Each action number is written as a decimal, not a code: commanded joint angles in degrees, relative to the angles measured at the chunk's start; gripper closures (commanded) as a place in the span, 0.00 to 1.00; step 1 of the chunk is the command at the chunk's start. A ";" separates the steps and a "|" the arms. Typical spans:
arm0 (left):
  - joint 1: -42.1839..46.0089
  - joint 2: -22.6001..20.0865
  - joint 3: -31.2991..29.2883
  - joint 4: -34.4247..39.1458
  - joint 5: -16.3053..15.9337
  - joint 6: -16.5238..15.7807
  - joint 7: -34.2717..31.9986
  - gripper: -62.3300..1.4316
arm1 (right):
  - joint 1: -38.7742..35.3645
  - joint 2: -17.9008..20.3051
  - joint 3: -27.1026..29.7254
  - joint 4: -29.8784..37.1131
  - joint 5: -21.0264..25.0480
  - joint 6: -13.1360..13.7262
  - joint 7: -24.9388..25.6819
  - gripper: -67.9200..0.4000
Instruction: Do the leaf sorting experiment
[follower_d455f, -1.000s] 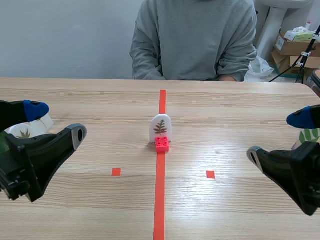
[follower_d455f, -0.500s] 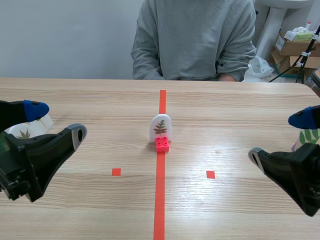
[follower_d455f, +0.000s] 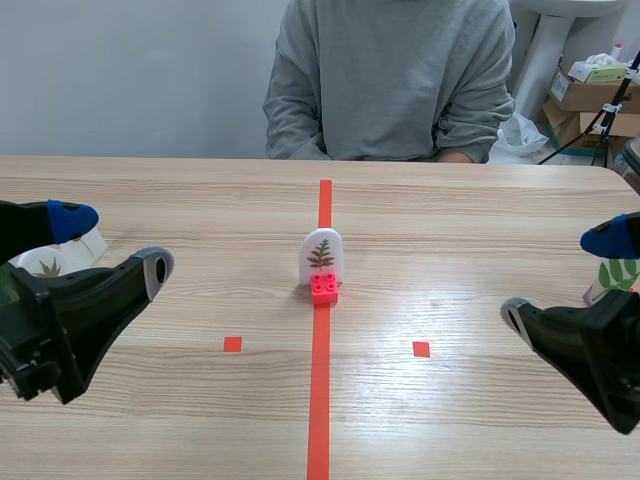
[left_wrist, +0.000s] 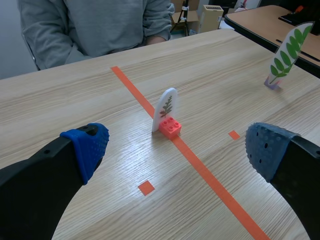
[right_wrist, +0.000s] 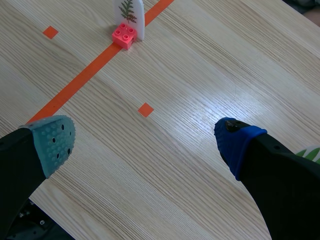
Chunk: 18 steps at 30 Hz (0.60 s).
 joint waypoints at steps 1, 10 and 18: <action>-0.02 -0.04 -0.20 0.92 -0.37 -0.09 -0.76 0.06 | 0.66 0.48 0.50 -0.13 0.44 -0.22 0.39 0.16; -0.02 -0.04 -0.20 0.92 -0.37 -0.09 -0.76 0.06 | 0.66 0.48 0.50 -0.13 0.46 -0.22 0.44 0.16; -0.02 -0.04 -0.20 0.92 -0.37 -0.09 -0.76 0.06 | 2.27 0.50 0.50 -0.55 -3.98 -0.33 0.48 0.16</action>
